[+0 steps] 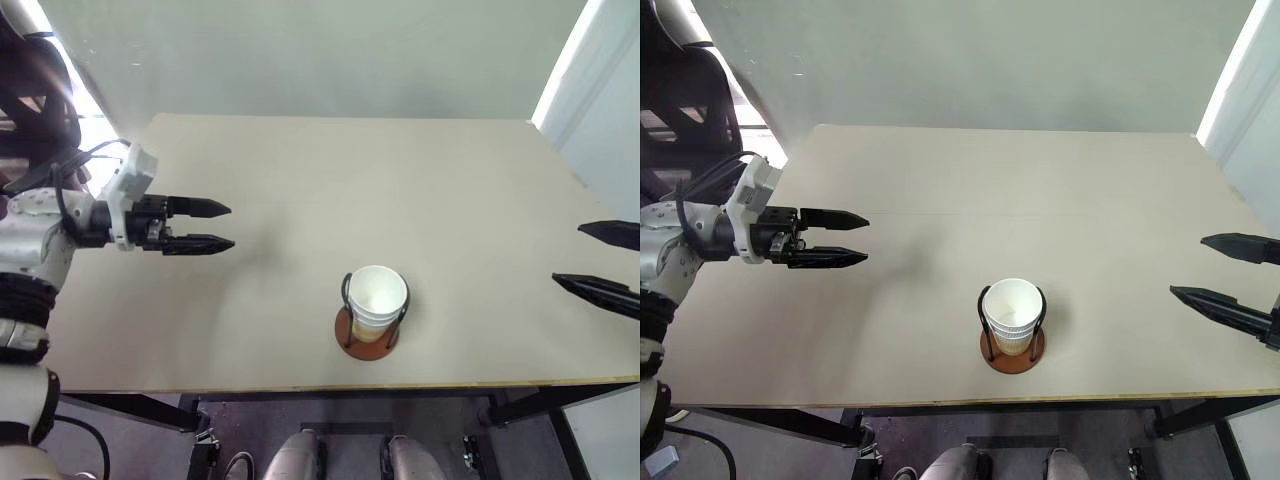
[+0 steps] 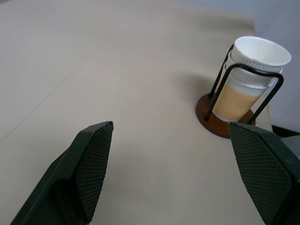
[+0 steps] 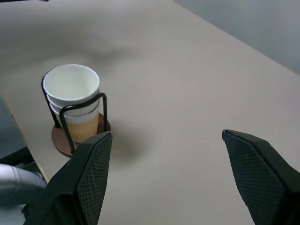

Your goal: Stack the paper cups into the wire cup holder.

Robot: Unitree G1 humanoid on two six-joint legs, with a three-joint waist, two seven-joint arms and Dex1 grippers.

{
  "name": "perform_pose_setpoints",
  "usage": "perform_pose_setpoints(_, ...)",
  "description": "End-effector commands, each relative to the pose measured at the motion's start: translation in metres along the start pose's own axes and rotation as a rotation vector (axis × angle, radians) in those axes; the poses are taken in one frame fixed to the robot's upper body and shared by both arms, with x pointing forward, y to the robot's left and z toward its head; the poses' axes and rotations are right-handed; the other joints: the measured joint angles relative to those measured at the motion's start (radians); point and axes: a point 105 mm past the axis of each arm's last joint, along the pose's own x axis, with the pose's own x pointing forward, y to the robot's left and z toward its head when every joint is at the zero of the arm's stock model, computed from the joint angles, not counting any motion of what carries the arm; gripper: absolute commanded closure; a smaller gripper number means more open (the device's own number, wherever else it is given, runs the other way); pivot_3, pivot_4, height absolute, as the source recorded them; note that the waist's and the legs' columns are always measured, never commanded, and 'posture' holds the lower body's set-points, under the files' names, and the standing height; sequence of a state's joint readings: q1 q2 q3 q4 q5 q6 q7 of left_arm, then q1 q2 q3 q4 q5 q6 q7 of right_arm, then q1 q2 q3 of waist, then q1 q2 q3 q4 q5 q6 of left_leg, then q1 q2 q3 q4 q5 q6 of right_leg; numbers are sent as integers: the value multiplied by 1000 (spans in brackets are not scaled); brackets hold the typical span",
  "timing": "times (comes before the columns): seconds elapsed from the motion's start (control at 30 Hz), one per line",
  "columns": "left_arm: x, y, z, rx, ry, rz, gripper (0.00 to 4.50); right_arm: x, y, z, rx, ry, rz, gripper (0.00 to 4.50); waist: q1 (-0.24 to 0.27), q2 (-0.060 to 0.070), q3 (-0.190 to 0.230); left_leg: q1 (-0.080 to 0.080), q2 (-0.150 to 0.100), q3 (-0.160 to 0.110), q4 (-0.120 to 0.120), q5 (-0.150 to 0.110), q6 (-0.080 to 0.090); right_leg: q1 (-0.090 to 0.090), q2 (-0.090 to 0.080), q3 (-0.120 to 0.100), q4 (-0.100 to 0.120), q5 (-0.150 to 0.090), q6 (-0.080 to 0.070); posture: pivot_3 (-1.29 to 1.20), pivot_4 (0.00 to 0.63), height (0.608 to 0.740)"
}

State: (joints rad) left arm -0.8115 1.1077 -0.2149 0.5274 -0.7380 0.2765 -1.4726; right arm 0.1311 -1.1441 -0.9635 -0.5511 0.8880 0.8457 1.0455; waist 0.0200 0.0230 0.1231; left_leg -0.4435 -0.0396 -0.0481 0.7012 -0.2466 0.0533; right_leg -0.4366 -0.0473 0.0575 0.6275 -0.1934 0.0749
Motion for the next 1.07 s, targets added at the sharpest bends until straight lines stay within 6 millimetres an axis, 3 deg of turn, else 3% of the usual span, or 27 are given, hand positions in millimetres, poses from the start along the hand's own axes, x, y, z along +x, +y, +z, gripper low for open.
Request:
perform_pose_setpoints(0.03, -7, -4, 13, 50, -16, 47, 348, 0, -3, 3, -37, -7, 3, 631, -2, 0, 0, 0, 0, 0, -1, 1, -1, 0, 0, 0, 0, 2, -2, 0, 150, 740)
perform_pose_setpoints(0.47, 4, -8, 10, 41, -31, 36, 348, 6, 0, 3, -37, 4, 38, 631, -9, -1, 0, 2, 2, -1, -3, 1, -5, -3, 2, 0, 2, 11, -13, 0, 150, 740)
perform_pose_setpoints(1.07, 20, -5, 5, 47, 21, -40, 348, 8, 16, 7, -20, 18, 84, 631, -8, -1, 0, -2, 2, -1, -4, 2, -6, -6, 2, 1, -1, 8, -10, 0, 150, 740)
